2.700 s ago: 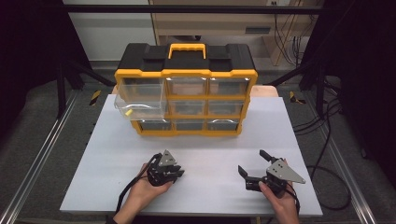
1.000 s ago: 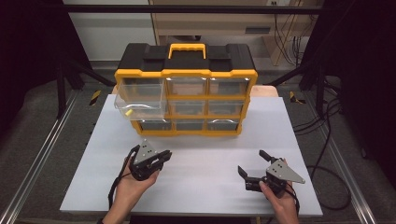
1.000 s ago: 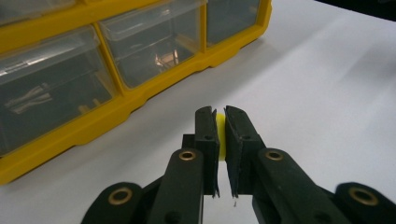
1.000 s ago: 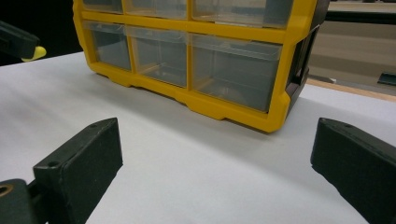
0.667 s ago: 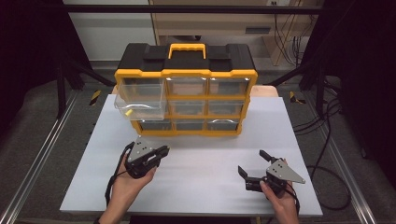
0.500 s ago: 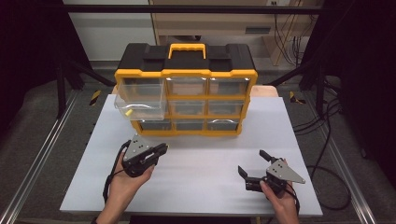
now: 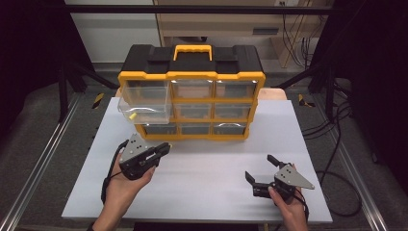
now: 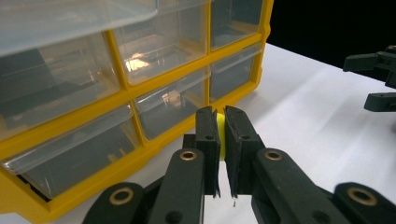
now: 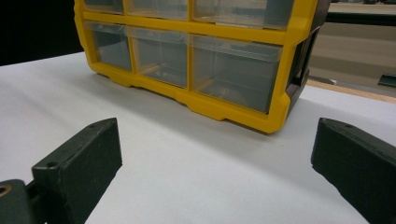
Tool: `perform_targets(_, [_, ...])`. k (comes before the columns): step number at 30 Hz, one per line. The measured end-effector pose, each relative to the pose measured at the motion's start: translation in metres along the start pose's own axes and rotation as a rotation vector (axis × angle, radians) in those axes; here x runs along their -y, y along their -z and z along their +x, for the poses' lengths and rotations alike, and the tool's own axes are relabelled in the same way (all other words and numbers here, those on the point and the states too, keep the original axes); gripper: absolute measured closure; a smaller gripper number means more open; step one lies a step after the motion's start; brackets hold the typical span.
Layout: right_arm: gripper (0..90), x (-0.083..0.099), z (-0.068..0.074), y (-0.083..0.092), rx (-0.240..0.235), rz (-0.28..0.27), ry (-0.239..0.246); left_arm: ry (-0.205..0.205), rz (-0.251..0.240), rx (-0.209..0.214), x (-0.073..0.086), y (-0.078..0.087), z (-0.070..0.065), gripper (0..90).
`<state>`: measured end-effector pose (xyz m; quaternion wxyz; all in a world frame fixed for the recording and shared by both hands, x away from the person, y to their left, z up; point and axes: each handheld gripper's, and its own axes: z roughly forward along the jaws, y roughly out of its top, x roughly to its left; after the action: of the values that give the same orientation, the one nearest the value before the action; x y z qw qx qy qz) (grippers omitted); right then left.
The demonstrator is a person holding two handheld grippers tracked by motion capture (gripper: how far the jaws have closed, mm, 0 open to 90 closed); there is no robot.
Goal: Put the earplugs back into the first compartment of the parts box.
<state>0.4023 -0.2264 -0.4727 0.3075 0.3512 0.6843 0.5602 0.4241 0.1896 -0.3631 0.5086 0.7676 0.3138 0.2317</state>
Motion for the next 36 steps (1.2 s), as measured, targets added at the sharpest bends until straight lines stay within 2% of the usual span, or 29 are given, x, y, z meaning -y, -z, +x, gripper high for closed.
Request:
perform_targets(10, [2.0, 0.000, 0.000, 0.000, -0.003, -0.002, -0.004, 0.001, -0.019, 0.009, -0.012, 0.006, 0.000, 84.6])
perform_targets(20, [2.0, 0.000, 0.000, 0.000, -0.004, -0.002, -0.002, 0.000, -0.027, 0.030, -0.032, 0.017, -0.004, 84.6])
perform_targets(36, [2.0, 0.000, 0.000, 0.000, -0.003, 0.000, -0.008, -0.011, -0.105, 0.020, -0.069, 0.038, 0.001, 84.6])
